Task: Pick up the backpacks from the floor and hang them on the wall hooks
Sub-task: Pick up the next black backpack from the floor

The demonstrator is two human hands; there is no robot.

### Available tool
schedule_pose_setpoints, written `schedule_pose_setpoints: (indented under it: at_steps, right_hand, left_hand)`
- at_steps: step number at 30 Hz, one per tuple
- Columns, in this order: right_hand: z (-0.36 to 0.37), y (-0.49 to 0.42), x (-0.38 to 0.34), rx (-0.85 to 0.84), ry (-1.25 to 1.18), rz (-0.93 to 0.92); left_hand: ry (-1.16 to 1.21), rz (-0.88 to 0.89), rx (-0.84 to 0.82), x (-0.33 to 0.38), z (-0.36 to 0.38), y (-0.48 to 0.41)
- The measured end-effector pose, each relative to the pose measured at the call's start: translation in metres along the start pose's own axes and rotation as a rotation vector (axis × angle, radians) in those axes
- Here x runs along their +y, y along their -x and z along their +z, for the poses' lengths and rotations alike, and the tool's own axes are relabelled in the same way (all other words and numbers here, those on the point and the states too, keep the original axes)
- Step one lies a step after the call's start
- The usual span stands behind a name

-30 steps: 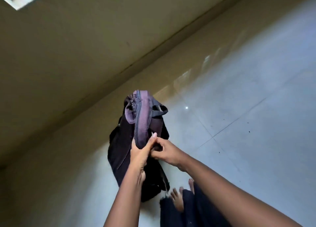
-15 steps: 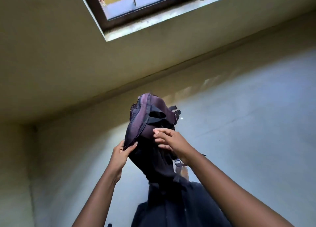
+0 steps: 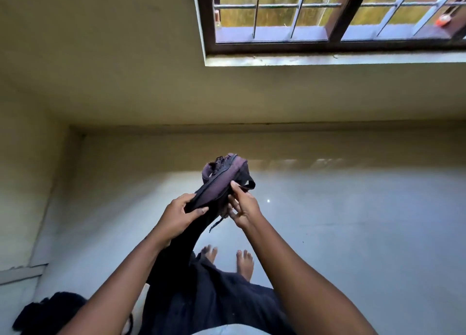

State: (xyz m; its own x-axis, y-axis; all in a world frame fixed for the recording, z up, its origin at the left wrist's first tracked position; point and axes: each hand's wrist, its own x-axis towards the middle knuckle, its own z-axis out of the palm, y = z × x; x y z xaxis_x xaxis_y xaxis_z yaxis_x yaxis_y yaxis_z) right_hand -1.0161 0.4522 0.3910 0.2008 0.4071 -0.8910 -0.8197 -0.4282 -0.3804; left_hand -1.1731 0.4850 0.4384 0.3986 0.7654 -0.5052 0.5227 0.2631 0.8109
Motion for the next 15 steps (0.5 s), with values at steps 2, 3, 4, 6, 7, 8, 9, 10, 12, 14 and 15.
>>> schedule_pose_setpoints:
  at_steps: [2, 3, 4, 6, 7, 8, 9, 10, 12, 14, 15]
  right_hand:
    - [0.01, -0.004, -0.003, 0.028, 0.005, -0.026]
    - [0.016, -0.008, -0.004, 0.036, 0.01, -0.049]
    - [0.022, -0.011, -0.005, 0.04, 0.023, -0.072]
    - [0.033, -0.017, -0.011, 0.011, 0.101, -0.129]
    - [0.039, -0.019, -0.011, -0.026, 0.174, -0.159]
    - [0.042, -0.022, -0.012, -0.055, 0.268, -0.191]
    - [0.043, -0.026, -0.012, -0.064, 0.388, -0.227]
    - [0.043, -0.029, -0.009, -0.074, 0.517, -0.264]
    - [0.031, -0.034, -0.001, -0.087, 0.813, -0.344]
    - [0.018, -0.021, 0.002, -0.146, 1.072, -0.413]
    - [0.013, -0.014, 0.0, -0.19, 1.187, -0.44]
  left_hand:
    - [-0.08, -0.003, -0.003, 0.005, 0.0, 0.001]
    - [-0.095, -0.026, -0.031, 0.007, -0.001, 0.003]
    - [-0.107, -0.06, -0.079, 0.008, -0.001, 0.003]
    - [-0.182, -0.138, -0.155, 0.007, -0.002, 0.008]
    - [-0.256, -0.166, -0.164, 0.006, -0.001, 0.014]
    - [-0.33, -0.181, -0.152, 0.004, 0.0, 0.018]
    - [-0.381, -0.186, -0.12, 0.004, 0.002, 0.022]
    - [-0.402, -0.182, -0.064, 0.004, 0.004, 0.026]
    - [-0.394, -0.144, 0.054, 0.01, 0.007, 0.032]
    - [-0.324, -0.104, 0.149, 0.014, 0.008, 0.03]
    - [-0.28, -0.089, 0.186, 0.017, 0.008, 0.029]
